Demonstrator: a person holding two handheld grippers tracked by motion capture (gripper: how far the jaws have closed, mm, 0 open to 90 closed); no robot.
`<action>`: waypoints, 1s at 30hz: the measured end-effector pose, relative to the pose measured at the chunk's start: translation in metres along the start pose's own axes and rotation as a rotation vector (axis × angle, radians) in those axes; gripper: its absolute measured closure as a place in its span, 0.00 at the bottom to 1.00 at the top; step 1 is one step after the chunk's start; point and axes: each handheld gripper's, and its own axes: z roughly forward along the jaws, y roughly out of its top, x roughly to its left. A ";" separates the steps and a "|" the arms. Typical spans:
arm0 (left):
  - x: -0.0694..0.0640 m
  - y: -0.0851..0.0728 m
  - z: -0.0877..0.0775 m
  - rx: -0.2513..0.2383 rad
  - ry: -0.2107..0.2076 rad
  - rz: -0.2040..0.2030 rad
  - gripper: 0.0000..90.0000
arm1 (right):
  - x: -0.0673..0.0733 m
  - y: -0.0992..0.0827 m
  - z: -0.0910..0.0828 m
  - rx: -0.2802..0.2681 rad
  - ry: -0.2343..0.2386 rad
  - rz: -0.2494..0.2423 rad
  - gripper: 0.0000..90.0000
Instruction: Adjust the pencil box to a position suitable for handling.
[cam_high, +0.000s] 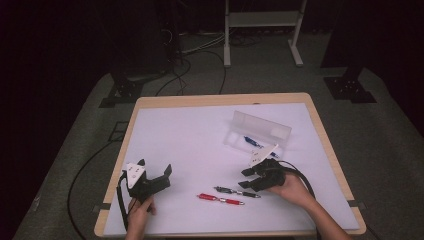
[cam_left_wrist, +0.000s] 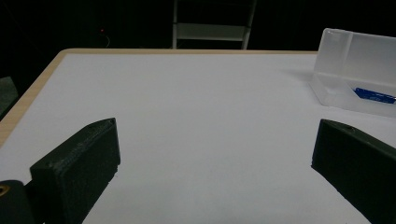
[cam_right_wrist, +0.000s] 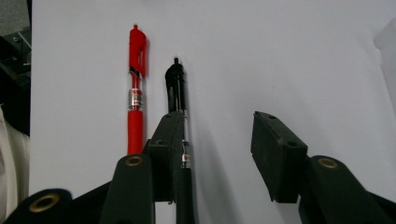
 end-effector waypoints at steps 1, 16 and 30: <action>0.000 0.000 0.000 0.001 0.000 0.001 0.00 | 0.001 0.000 0.002 -0.001 0.006 0.000 0.60; 0.000 0.000 0.000 0.000 -0.001 0.001 0.00 | 0.012 -0.004 0.023 0.037 0.059 -0.036 0.73; 0.000 0.000 0.000 0.000 -0.001 0.001 0.00 | 0.017 -0.007 0.036 0.076 0.038 -0.068 0.86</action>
